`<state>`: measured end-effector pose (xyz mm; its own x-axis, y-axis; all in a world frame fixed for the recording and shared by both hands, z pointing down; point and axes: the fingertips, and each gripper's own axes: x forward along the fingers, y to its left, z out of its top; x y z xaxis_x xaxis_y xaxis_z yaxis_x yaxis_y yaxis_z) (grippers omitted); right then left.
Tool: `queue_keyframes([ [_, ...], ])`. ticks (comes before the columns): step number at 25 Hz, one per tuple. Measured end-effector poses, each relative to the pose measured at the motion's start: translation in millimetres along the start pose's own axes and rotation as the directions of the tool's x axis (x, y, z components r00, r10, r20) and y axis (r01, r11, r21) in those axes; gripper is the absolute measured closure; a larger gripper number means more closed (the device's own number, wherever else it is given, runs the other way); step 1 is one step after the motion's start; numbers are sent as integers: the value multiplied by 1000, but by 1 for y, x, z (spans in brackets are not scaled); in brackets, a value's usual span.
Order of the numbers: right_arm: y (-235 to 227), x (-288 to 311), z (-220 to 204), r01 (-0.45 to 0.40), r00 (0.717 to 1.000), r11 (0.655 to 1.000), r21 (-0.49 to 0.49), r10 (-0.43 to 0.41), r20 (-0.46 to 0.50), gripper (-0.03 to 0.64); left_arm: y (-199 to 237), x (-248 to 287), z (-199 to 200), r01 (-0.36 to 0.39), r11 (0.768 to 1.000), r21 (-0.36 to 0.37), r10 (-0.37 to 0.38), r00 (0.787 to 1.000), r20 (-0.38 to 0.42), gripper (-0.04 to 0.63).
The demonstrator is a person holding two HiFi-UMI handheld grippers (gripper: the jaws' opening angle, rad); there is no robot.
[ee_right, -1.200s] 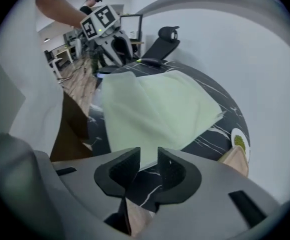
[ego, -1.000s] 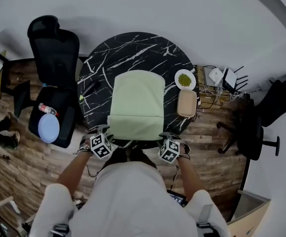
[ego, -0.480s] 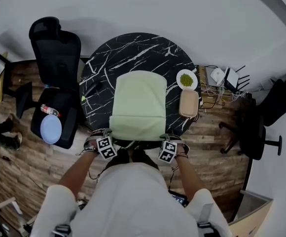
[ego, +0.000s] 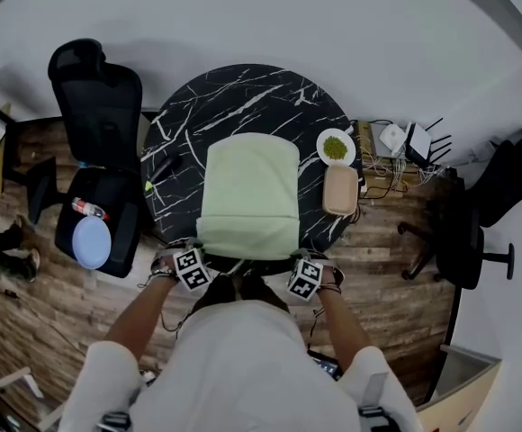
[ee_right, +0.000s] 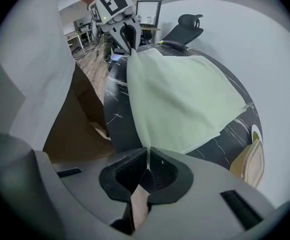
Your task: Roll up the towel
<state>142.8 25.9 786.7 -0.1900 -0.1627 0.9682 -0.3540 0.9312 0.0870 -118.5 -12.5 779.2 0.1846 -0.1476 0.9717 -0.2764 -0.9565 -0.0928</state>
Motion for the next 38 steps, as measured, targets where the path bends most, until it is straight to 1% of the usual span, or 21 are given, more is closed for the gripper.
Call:
queue_keyframes([
  [4,7,-7,-1,-34,999,999,12,34,-1,606,-7,-3,-1,44,999,6,-44,999,-9,571],
  [6,18,-15,-1,-78,997,997,18,78,-7,606,-15,-7,-4,78,997,17,-78,997,-16,571],
  [8,35,-22,-4,-142,990,990,27,142,-13,606,-26,-13,-8,120,992,31,-119,993,-21,571],
  [11,60,-35,-9,-235,972,971,46,236,-16,606,-48,-26,-15,201,979,35,-200,980,-19,571],
  [15,91,-55,-17,-360,932,930,78,362,-21,606,-76,-44,-21,307,951,25,-307,952,-12,572],
  [17,100,-62,-18,-395,917,914,91,398,-10,606,-83,-52,-21,335,942,28,-335,942,-13,572],
  [20,97,-75,-16,-415,909,902,123,416,20,606,-82,-62,-18,348,937,35,-347,938,-11,572],
  [22,82,-86,-7,-400,916,905,143,392,80,606,-72,-69,-12,338,941,29,-339,941,10,572],
  [23,70,-91,-1,-377,925,913,155,361,122,606,-63,-73,-7,324,946,20,-324,945,28,571],
  [25,40,-102,11,-312,941,929,197,274,200,606,-40,-78,5,282,959,-3,-281,957,74,571],
  [27,11,-108,17,-248,952,940,234,191,239,606,-14,-80,17,239,971,-25,-235,965,113,571],
  [30,-24,-104,21,-172,964,951,259,109,243,606,19,-75,31,192,980,-49,-184,974,130,571],
  [32,-45,-97,23,-126,969,951,283,58,238,606,40,-65,39,163,984,-64,-154,979,134,571],
  [36,-85,-75,25,-41,980,944,326,-26,199,606,70,-43,42,121,985,-119,-111,990,92,571],
  [38,-100,-61,25,-5,985,942,337,-53,164,606,83,-32,47,89,986,-144,-76,993,92,569],
])
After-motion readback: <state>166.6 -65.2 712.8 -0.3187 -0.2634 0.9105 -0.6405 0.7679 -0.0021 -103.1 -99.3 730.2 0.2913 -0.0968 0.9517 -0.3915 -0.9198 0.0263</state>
